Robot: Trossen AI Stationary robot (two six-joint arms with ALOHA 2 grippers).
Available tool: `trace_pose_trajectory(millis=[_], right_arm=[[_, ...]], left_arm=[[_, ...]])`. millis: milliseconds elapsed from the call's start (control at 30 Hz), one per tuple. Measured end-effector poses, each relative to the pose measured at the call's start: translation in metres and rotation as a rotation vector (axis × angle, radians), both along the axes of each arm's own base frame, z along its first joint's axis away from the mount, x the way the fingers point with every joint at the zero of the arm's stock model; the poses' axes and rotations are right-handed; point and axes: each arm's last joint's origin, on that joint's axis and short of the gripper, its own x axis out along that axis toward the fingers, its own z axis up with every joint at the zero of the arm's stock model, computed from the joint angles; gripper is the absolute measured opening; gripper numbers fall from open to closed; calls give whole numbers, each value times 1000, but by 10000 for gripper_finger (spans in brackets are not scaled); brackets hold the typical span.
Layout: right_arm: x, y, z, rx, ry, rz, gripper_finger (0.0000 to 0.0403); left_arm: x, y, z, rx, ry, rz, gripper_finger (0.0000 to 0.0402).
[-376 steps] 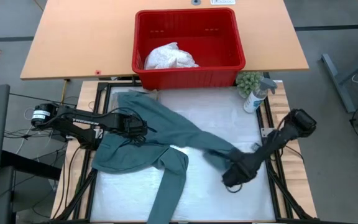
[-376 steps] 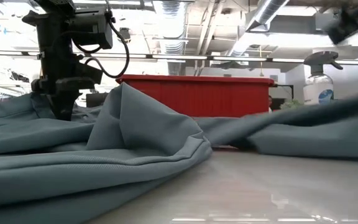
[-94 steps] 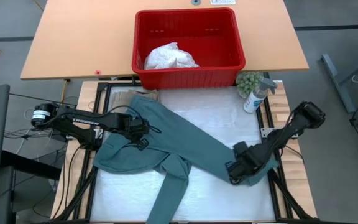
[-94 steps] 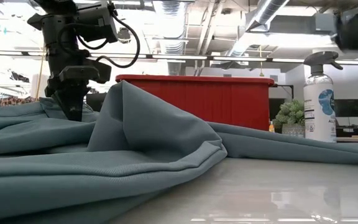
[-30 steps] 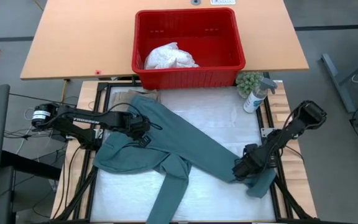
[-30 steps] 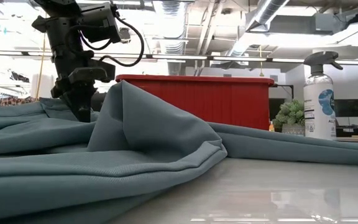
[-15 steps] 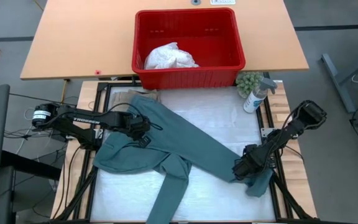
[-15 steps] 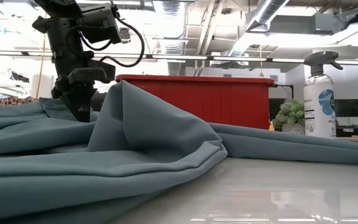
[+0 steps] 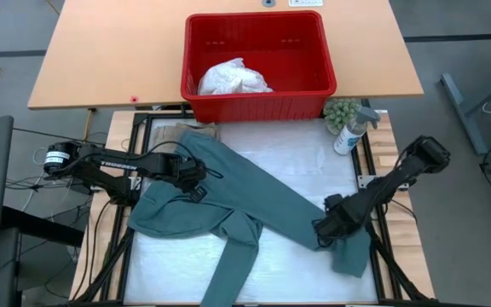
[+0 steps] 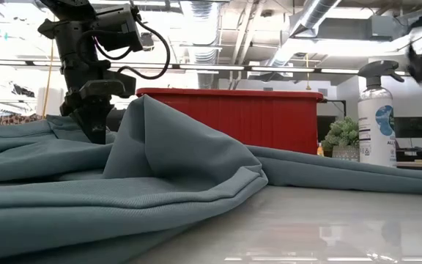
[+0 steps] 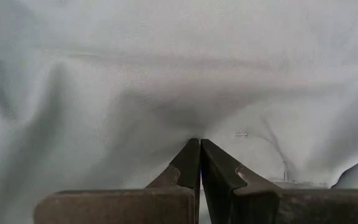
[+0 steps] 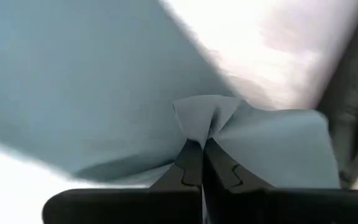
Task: Fold Laundry from Bin
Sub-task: Fold the blue pants in the red bin
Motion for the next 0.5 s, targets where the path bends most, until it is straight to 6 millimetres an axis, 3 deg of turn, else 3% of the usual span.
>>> trace_pose_trajectory(millis=[200, 400, 500], right_arm=[[19, -16, 68, -145, -367, 120, 18], [34, -55, 122, -311, -610, 275, 18], [50, -67, 147, -337, -823, 401, 18]], left_arm=[[0, 0, 0, -2, -2, 8, 0], [0, 0, 0, -1, -5, 10, 0], [0, 0, 0, -5, -5, 22, 0]])
